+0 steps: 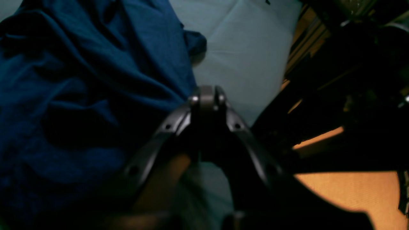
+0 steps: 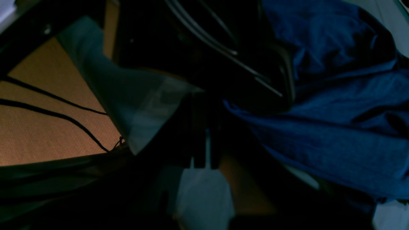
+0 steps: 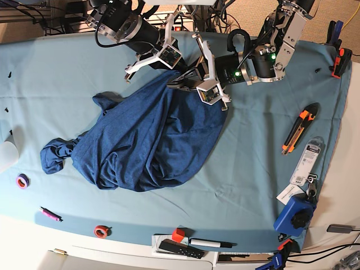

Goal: Layout the t-shirt on the table in an organized manner, then fold the t-shirt properly
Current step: 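Lift the grasped fabric with the right gripper and pull it away, then lower the right gripper onto the shirt's bunched end and grasp it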

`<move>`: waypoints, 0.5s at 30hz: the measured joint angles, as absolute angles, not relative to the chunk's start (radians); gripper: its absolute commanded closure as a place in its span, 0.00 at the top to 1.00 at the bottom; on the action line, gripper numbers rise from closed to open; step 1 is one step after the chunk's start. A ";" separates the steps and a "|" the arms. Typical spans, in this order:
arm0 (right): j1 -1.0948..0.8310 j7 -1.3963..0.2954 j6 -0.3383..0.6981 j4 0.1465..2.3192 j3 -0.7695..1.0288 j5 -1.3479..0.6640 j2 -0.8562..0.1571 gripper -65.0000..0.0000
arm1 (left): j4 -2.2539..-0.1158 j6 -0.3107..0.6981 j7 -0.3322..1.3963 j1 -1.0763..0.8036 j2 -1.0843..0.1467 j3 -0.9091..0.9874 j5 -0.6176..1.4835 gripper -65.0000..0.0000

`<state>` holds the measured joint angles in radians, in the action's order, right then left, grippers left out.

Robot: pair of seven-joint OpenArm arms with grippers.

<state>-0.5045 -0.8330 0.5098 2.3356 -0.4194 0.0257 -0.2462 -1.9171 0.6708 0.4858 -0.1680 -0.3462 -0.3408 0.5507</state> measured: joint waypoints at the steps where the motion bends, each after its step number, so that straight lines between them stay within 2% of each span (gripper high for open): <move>1: -0.505 -0.833 0.510 2.336 -0.419 0.026 -0.247 0.14 | -1.917 0.671 0.487 -0.166 -0.347 -0.341 0.530 0.00; 3: -0.505 -0.823 0.509 2.336 -0.419 0.017 -0.246 0.41 | -1.917 0.671 0.509 -0.156 -0.347 -0.341 0.478 0.00; 4: -0.504 -0.821 0.503 2.336 -0.419 0.015 -0.246 0.48 | -1.916 0.670 0.520 -0.152 -0.348 -0.341 0.471 0.00; 10: -0.504 -0.846 0.497 2.336 -0.419 0.075 -0.244 0.49 | -1.915 0.592 0.516 -0.150 -0.346 -0.351 0.445 0.00; 12: -0.505 -0.852 0.438 2.336 -0.420 0.172 -0.243 0.49 | -1.915 0.592 0.516 -0.146 -0.347 -0.350 0.430 0.00; 15: -0.499 -0.857 0.305 2.337 -0.411 0.424 -0.244 0.49 | -1.915 0.592 0.516 -0.142 -0.349 -0.350 0.430 0.00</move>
<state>-0.4988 -0.8574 0.3046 2.3367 -0.4110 0.4240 -0.2436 -1.9152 0.5922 0.5159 -0.1417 -0.3489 -0.3504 0.4301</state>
